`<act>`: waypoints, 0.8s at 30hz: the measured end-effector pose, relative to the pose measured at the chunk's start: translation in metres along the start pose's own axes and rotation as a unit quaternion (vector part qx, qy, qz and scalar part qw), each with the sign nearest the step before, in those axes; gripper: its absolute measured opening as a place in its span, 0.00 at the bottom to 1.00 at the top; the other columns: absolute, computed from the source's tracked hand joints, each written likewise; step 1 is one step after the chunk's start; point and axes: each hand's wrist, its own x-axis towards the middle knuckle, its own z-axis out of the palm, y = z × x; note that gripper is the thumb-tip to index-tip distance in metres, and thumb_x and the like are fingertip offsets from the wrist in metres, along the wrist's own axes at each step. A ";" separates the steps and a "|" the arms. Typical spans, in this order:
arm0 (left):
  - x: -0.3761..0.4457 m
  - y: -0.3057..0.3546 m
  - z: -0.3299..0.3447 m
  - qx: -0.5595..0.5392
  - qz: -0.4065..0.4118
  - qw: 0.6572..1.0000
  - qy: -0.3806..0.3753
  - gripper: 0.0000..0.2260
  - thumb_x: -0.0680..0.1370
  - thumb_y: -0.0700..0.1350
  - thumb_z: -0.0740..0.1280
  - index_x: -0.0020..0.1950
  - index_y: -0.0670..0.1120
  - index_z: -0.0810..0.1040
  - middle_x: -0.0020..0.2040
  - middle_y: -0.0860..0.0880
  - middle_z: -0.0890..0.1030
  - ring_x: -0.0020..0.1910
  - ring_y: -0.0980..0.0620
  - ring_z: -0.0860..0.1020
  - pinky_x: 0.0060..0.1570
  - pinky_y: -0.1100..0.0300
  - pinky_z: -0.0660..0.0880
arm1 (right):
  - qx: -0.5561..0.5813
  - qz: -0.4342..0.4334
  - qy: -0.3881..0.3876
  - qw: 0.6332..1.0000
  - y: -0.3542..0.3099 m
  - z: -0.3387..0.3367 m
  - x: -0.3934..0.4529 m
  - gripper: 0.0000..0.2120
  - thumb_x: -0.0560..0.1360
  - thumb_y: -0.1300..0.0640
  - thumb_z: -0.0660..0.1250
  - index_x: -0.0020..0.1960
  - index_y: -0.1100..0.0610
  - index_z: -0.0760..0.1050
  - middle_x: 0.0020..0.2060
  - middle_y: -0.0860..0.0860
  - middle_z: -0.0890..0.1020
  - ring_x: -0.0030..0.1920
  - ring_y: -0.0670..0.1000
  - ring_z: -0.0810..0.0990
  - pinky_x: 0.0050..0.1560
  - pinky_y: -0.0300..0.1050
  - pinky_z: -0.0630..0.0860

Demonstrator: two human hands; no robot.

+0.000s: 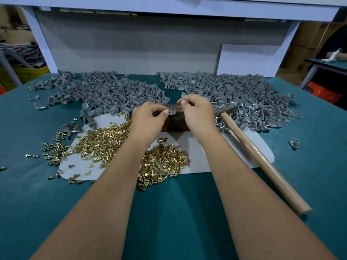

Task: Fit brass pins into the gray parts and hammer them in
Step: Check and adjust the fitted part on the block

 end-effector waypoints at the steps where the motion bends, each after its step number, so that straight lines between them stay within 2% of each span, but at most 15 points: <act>1: 0.000 0.000 0.000 -0.002 -0.001 1.000 0.000 0.08 0.80 0.46 0.66 0.54 0.47 0.84 0.55 0.52 0.78 0.65 0.44 0.70 0.66 0.43 0.69 | -0.001 0.000 -0.003 1.000 0.000 0.000 0.000 0.10 0.78 0.61 0.61 0.44 0.53 0.79 0.42 0.48 0.82 0.47 0.50 0.80 0.54 0.51 0.77; 9: 0.000 -0.001 -0.001 -0.004 -0.006 1.000 -0.005 0.05 0.80 0.46 0.67 0.52 0.50 0.83 0.56 0.52 0.78 0.65 0.44 0.70 0.67 0.44 0.68 | -0.047 -0.022 -0.021 0.998 0.001 0.001 0.000 0.06 0.76 0.58 0.65 0.45 0.52 0.81 0.43 0.46 0.82 0.47 0.47 0.78 0.50 0.44 0.74; 14: 0.001 -0.001 0.000 -0.002 -0.003 1.000 -0.007 0.05 0.79 0.46 0.68 0.52 0.50 0.84 0.56 0.51 0.78 0.65 0.43 0.70 0.66 0.44 0.69 | -0.098 -0.049 -0.030 0.993 0.000 0.004 -0.002 0.06 0.74 0.58 0.68 0.41 0.50 0.82 0.43 0.46 0.82 0.46 0.48 0.79 0.49 0.48 0.77; 18: 0.002 -0.002 0.000 0.003 0.005 1.000 -0.007 0.06 0.79 0.45 0.68 0.52 0.49 0.84 0.57 0.49 0.79 0.64 0.43 0.71 0.66 0.44 0.69 | -0.130 -0.058 -0.022 0.990 0.001 0.007 -0.002 0.06 0.73 0.58 0.68 0.41 0.50 0.81 0.45 0.47 0.81 0.46 0.48 0.78 0.47 0.45 0.75; 24: 0.003 -0.004 0.000 0.002 0.007 1.000 -0.008 0.06 0.79 0.46 0.68 0.52 0.49 0.84 0.57 0.49 0.79 0.64 0.43 0.72 0.66 0.44 0.69 | -0.135 -0.066 -0.015 0.989 0.001 0.009 -0.003 0.05 0.72 0.57 0.69 0.39 0.49 0.79 0.43 0.47 0.79 0.44 0.48 0.77 0.46 0.48 0.76</act>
